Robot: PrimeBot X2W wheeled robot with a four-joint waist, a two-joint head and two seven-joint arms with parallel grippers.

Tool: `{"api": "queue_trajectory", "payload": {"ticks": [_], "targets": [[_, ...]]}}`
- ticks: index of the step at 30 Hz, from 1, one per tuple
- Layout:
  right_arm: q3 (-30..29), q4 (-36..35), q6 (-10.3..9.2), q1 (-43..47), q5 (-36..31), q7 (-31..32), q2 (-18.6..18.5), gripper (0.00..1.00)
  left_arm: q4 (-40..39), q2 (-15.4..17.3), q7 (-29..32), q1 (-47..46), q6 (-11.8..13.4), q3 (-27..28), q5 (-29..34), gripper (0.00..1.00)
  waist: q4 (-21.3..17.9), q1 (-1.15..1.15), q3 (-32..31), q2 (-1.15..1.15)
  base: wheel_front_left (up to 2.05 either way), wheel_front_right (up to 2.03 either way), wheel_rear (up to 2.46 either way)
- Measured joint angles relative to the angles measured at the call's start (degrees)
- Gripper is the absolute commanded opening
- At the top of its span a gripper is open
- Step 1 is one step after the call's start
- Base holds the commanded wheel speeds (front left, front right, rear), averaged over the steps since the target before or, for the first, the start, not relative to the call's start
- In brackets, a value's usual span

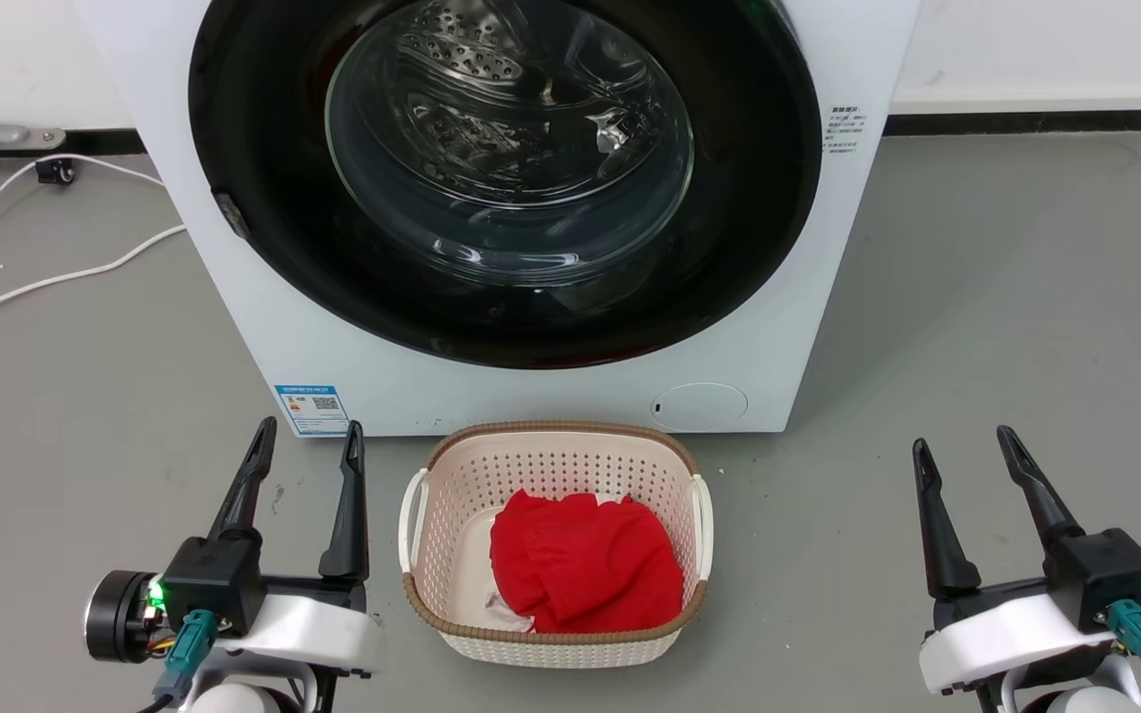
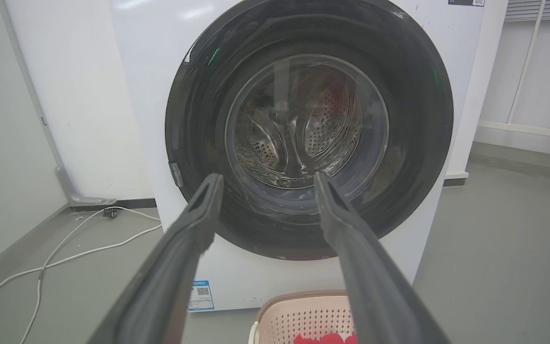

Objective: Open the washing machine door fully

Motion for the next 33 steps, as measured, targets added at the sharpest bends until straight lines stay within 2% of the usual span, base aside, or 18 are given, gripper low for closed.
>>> {"api": "queue_trajectory", "payload": {"ticks": [2,3,4,5,9,11,14,16,21,24,28,33], "targets": [[0.03,0.07,0.0,-0.01,0.05,0.0,0.0,1.0,0.03,-0.07,0.0,0.0,-0.01,0.1,0.05,1.0,-0.02,0.0,-0.01,0.0,0.0,0.0,0.0],[0.01,0.15,0.0,-0.02,0.31,0.01,0.0,0.79,0.05,-0.09,0.0,0.0,-0.09,0.13,0.07,1.0,-0.04,0.0,-0.03,0.0,0.0,0.0,0.0],[0.04,0.26,0.0,-0.02,0.52,0.01,0.0,0.24,0.07,-0.11,-0.01,0.0,-0.13,0.16,0.07,1.0,-0.05,0.0,-0.05,0.0,0.0,0.0,0.0],[0.07,0.33,0.0,-0.02,0.91,0.01,0.0,0.0,0.08,-0.15,-0.01,0.0,-0.15,0.22,0.08,1.0,-0.05,0.0,-0.07,0.0,0.0,0.0,0.0],[-0.05,0.21,0.0,-0.12,3.41,-0.33,0.0,0.0,0.12,-0.31,-0.05,0.02,-0.18,0.42,0.22,1.0,-0.06,0.0,-0.14,0.0,0.0,0.0,0.0],[-0.42,0.23,-0.01,-0.37,9.57,-0.77,0.01,0.0,0.12,-0.33,-0.05,0.02,-0.19,0.47,0.25,1.0,-0.05,0.0,-0.13,0.0,0.0,0.0,0.0],[0.04,1.43,-0.01,-1.27,28.61,-1.33,-0.01,0.0,0.14,-0.38,-0.05,0.02,-0.25,0.66,0.27,1.0,-0.05,0.0,-0.03,0.0,0.0,0.0,0.0],[0.42,1.58,-0.01,-2.1,37.75,-1.77,0.0,0.0,0.15,-0.41,-0.05,0.02,-0.25,0.85,0.42,1.0,-0.12,0.0,0.02,0.0,0.0,0.0,0.0],[0.68,1.77,-0.02,-4.81,68.23,-2.09,0.02,0.0,0.15,-0.52,-0.05,0.01,-0.26,1.3,0.41,1.0,-0.21,0.0,0.39,0.0,0.0,0.0,0.0],[-0.51,1.79,-0.02,-7.49,81.5,-2.24,0.03,0.0,0.0,-0.56,-0.07,-0.05,-0.24,1.93,0.4,1.0,-0.41,0.0,0.89,0.0,0.0,0.0,0.0],[-2.9,3.07,-0.02,-13.02,92.24,0.88,0.08,0.0,-0.66,-0.63,-0.07,-0.82,-0.18,2.59,0.01,1.0,-0.77,0.0,2.14,0.0,0.0,0.0,0.0],[-4.91,8.92,-0.02,-22.73,98.78,5.87,-2.77,0.0,-1.38,-0.69,-0.07,-2.3,-0.18,3.5,0.02,1.0,-1.31,0.0,4.29,0.0,0.0,0.0,0.0]]}}
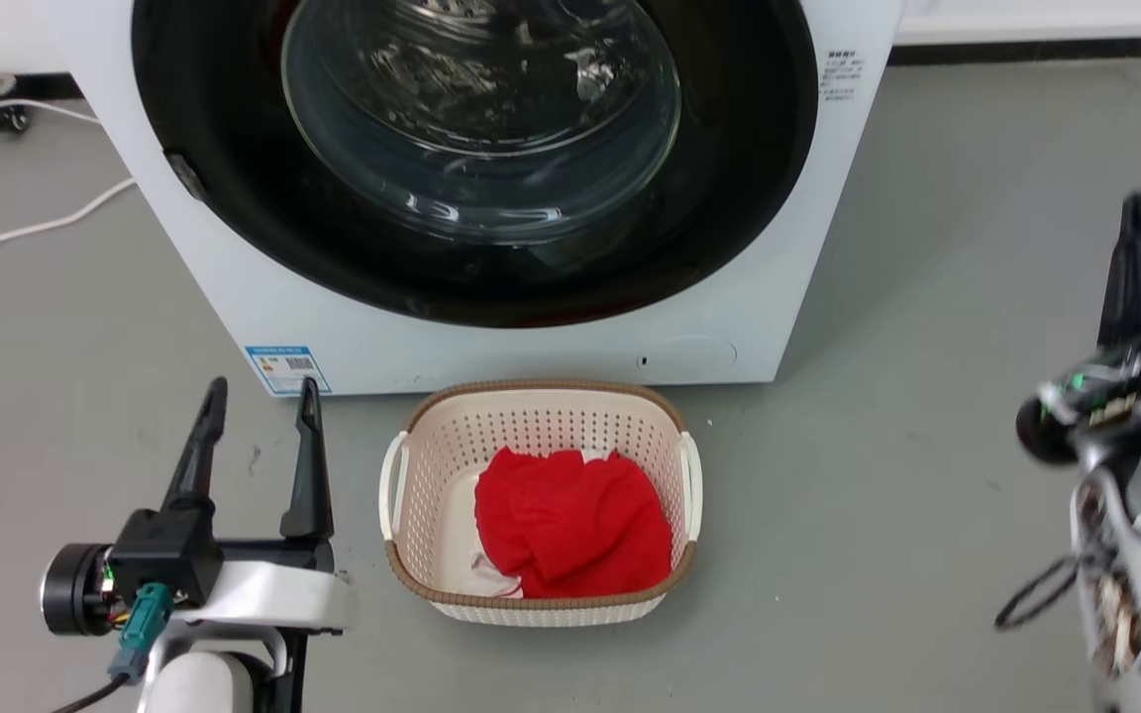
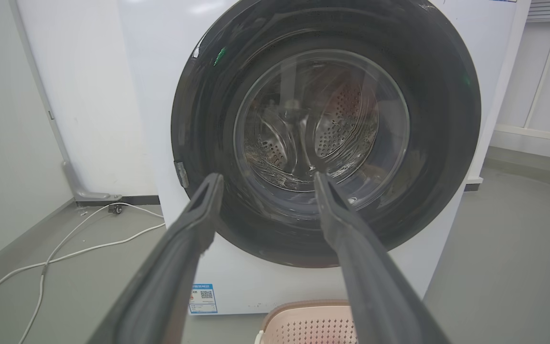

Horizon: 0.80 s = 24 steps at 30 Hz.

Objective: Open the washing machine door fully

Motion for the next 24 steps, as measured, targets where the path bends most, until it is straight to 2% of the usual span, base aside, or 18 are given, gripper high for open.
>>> {"api": "queue_trajectory", "payload": {"ticks": [3,11,16,24], "targets": [[1.26,5.75,0.0,-7.23,1.36,3.1,-3.11,0.0,-0.4,-0.01,0.0,-1.23,-0.09,0.38,0.02,1.0,-0.23,0.0,1.52,0.0,0.0,0.0,0.0],[9.9,24.52,0.0,-28.46,-0.12,13.06,-10.09,0.0,-1.32,-0.04,0.0,-4.31,-0.78,0.75,0.24,1.0,-0.06,0.0,5.63,0.0,0.0,0.0,0.0],[15.59,35.41,0.0,-41.61,-3.19,19.52,-11.69,0.0,-2.82,-0.07,0.0,-6.51,-1.03,0.62,0.2,1.0,0.64,0.0,8.77,0.0,0.0,0.0,0.0],[22.23,46.78,0.0,-56.86,-7.45,28.61,-11.31,0.0,-4.71,-0.12,0.0,-9.79,-1.49,0.22,0.04,1.0,1.99,0.0,14.71,0.0,0.0,0.0,0.0]]}}
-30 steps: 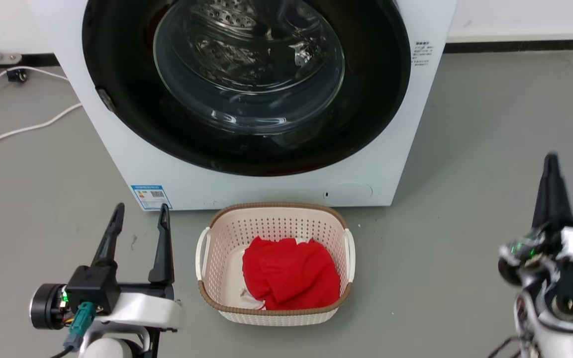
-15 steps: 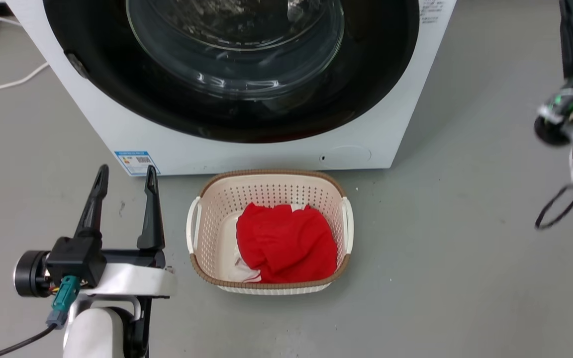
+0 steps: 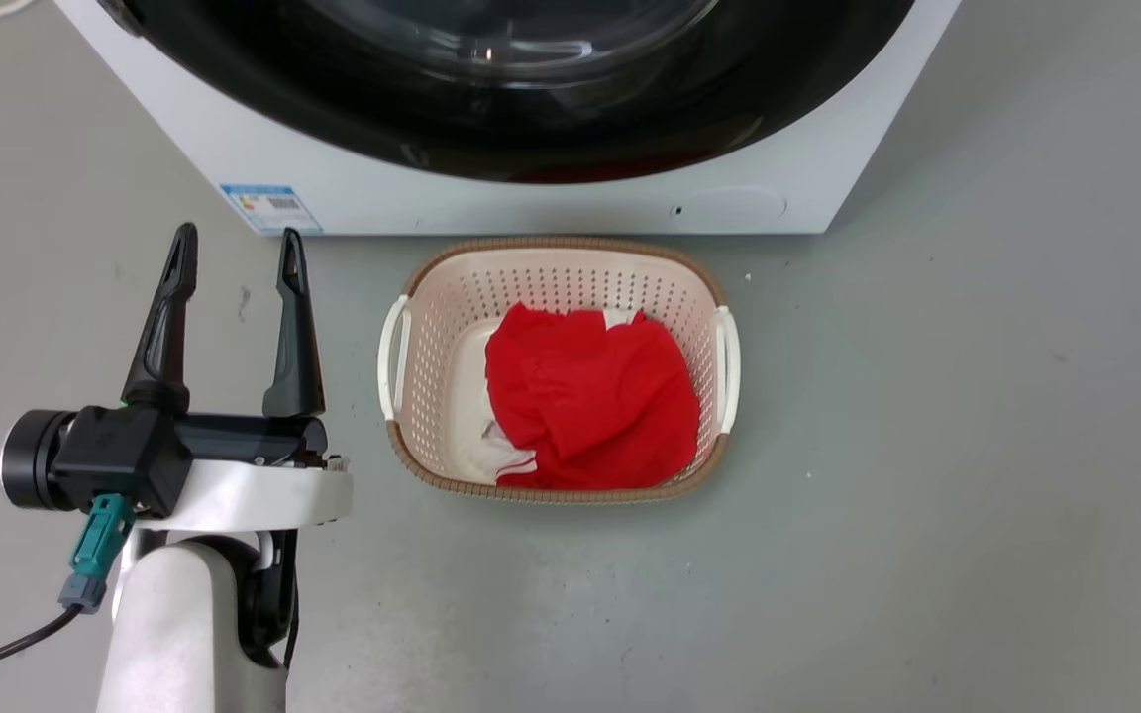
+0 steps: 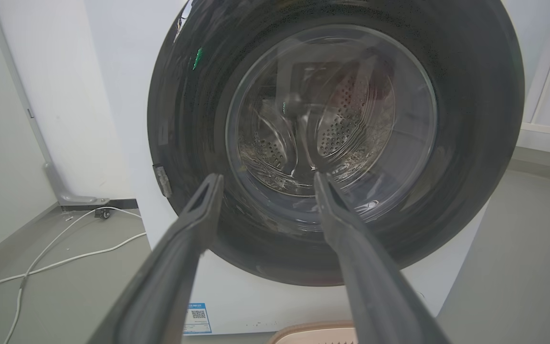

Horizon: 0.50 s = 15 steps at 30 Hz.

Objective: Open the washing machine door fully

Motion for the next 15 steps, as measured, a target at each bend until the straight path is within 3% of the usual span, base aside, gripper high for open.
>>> {"api": "queue_trajectory", "payload": {"ticks": [15], "targets": [[4.88,11.16,0.0,-11.7,-6.36,1.24,2.35,0.0,-1.08,-0.05,0.0,-2.89,-0.07,-1.14,-0.01,1.0,3.07,0.0,6.1,0.0,0.0,0.0,0.0]]}}
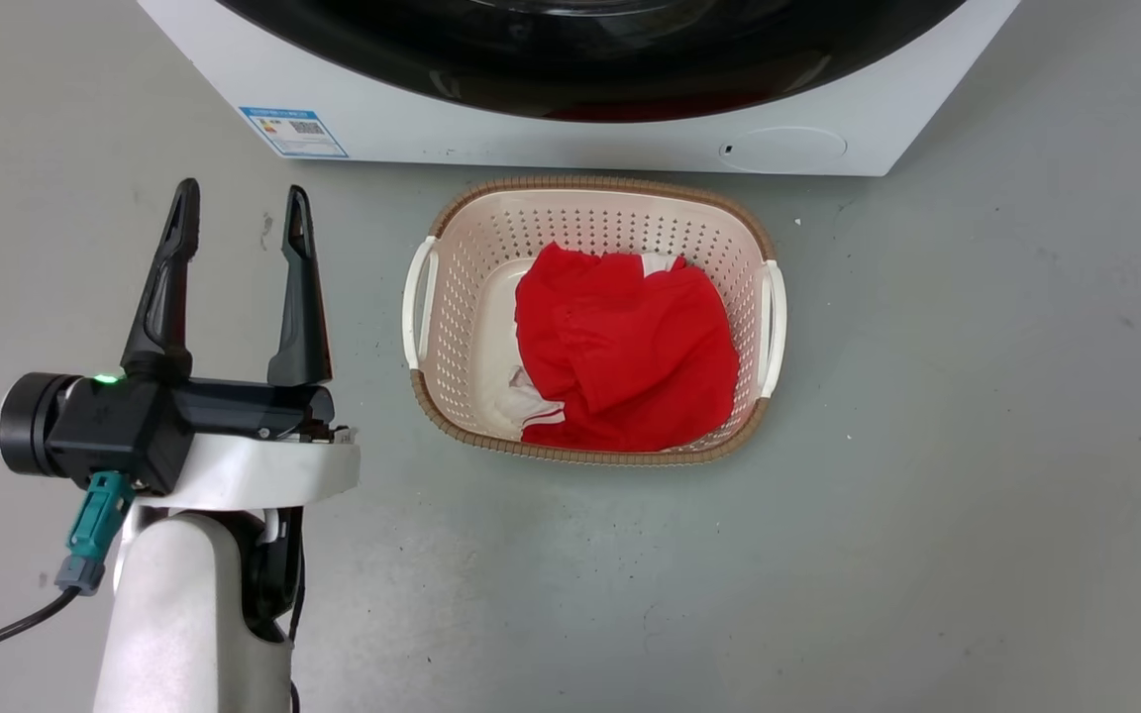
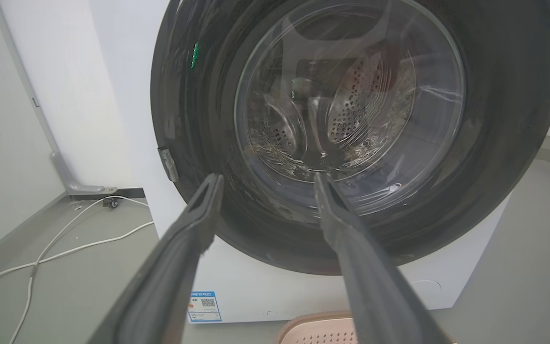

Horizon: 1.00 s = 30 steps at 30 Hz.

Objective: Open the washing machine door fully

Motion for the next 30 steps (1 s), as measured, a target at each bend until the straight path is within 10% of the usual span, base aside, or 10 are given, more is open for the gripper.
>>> {"api": "queue_trajectory", "payload": {"ticks": [30], "targets": [[-0.58,-19.37,0.0,20.47,9.06,31.72,1.96,0.0,2.29,-0.04,0.0,3.64,1.25,-0.38,-0.42,1.0,-1.44,-0.01,-8.53,0.0,0.0,0.0,0.0]]}}
